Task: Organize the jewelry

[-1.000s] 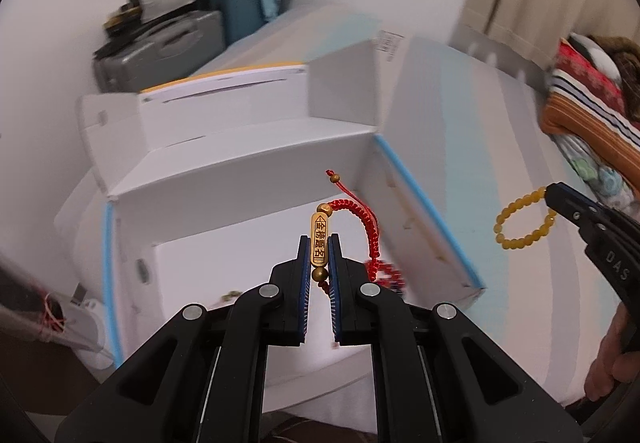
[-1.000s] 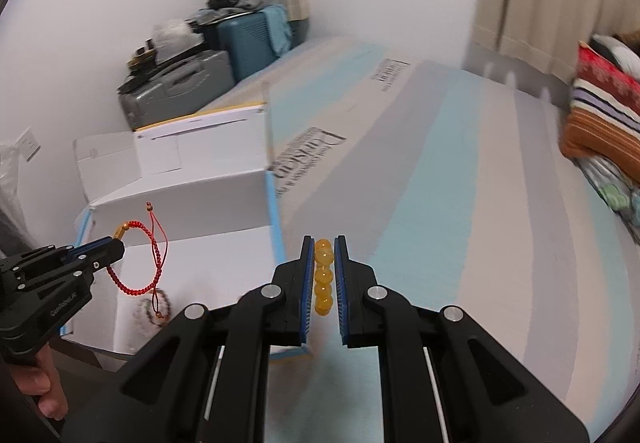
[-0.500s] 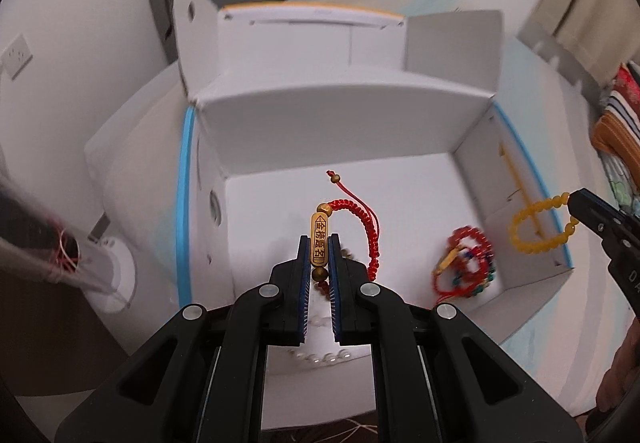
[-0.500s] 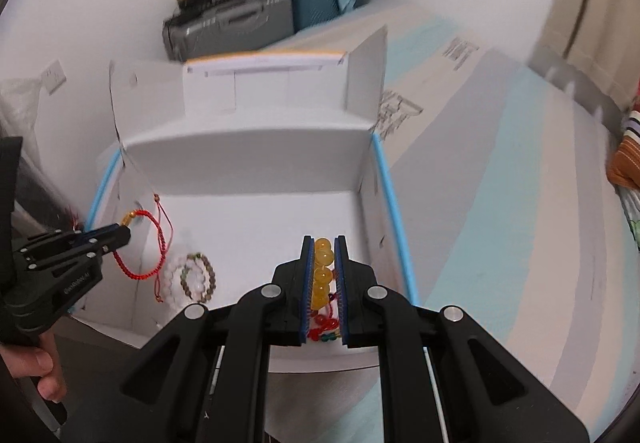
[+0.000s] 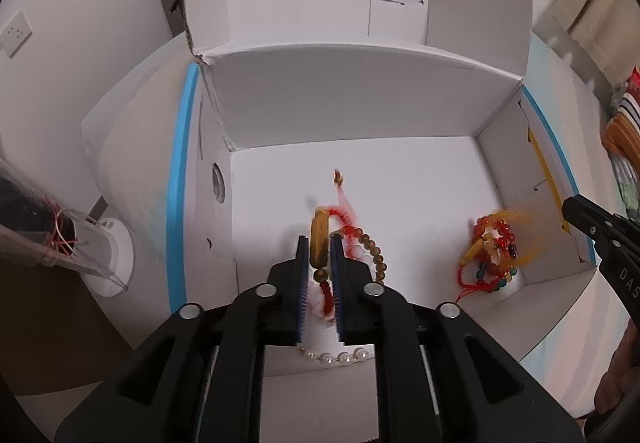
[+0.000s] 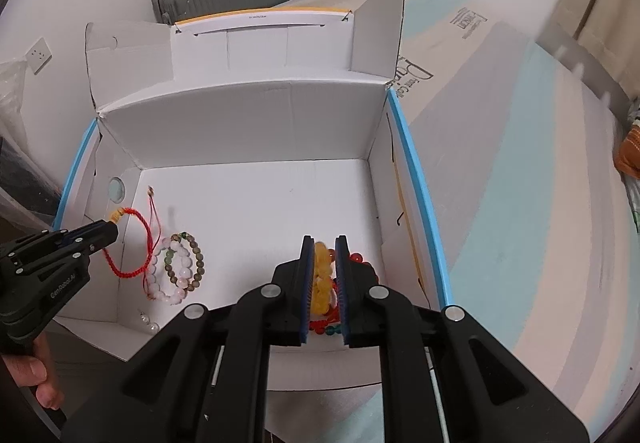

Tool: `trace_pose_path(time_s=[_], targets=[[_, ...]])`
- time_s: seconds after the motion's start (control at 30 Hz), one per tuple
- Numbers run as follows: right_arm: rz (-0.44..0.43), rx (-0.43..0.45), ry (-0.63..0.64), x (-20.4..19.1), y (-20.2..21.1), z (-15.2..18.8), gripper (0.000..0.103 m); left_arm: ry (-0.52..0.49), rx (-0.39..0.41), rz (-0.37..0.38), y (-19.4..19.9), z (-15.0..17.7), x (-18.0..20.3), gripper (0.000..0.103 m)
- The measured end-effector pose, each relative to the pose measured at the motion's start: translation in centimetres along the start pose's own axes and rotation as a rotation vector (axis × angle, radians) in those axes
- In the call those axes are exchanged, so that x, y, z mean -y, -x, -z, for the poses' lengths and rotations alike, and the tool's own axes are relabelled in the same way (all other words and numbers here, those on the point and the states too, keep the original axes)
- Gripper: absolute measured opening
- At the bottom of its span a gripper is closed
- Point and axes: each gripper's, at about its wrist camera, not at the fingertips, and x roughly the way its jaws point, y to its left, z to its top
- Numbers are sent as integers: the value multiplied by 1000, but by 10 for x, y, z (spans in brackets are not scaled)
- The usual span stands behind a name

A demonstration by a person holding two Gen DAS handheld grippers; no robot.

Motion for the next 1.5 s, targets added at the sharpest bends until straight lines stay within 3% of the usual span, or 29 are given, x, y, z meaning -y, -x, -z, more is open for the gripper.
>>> trace_pose_path(time_s=[0.03, 0.07, 0.1, 0.37, 0.47, 0.7, 0.93, 1.13, 1.5], targets=[[0, 4, 0, 0, 1, 0, 22, 5, 6, 0, 2, 1, 0, 37], [2, 12, 0, 1, 4, 1, 34, 8, 16, -13, 4, 1, 0, 56], [7, 34, 5, 2, 9, 2, 48, 9, 42, -28, 10, 2, 0, 60], [-1, 179, 7, 5, 52, 18, 90, 16, 164, -51, 46, 17, 4, 97], [1, 215, 14, 8, 63, 28, 96, 18, 214, -47, 59, 26, 7, 97], [-6, 239, -8, 14, 76, 58, 96, 23, 288, -15, 82, 53, 13, 97], [-21, 256, -49, 16, 93, 90, 96, 16, 303, 17, 94, 83, 17, 97], [-9, 266, -41, 16, 99, 106, 96, -12, 323, -5, 99, 107, 25, 97], [-6, 273, -42, 13, 104, 116, 96, -14, 328, -16, 101, 117, 22, 97]])
